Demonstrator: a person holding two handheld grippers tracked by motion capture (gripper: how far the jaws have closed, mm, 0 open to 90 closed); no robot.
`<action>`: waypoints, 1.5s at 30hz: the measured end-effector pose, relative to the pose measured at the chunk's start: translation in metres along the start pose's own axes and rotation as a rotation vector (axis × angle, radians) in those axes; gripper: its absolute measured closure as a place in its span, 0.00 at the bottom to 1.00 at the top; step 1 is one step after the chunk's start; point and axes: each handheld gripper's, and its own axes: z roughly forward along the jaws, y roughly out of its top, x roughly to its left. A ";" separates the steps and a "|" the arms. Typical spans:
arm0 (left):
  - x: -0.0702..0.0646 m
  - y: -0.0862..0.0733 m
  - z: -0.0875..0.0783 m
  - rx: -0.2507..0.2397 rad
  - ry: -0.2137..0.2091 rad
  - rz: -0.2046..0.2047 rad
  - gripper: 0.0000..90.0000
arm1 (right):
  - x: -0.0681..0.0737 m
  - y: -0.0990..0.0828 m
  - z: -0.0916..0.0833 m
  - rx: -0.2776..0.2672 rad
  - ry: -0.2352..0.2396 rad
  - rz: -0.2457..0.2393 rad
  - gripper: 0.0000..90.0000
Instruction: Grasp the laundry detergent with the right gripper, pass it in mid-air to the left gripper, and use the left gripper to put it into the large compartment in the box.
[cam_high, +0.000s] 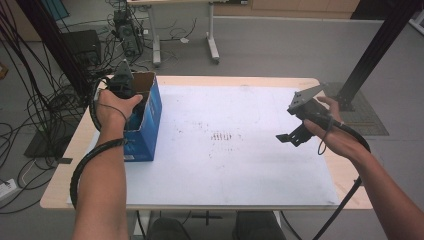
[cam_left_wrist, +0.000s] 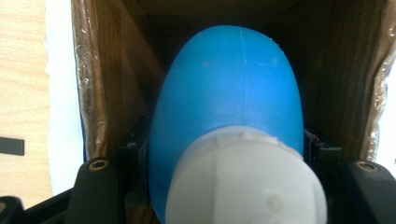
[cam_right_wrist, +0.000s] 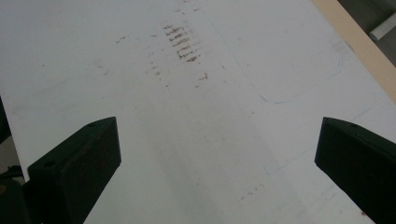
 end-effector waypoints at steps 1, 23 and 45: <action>0.000 0.000 0.000 0.000 0.001 0.000 0.40 | 0.000 0.001 -0.001 0.000 -0.001 0.000 0.00; 0.000 0.000 0.001 -0.002 0.005 -0.002 0.40 | -0.009 0.003 -0.006 0.045 -0.010 -0.010 0.00; 0.000 -0.001 0.001 -0.003 0.001 0.001 0.40 | -0.009 0.011 -0.005 0.066 -0.005 -0.035 0.00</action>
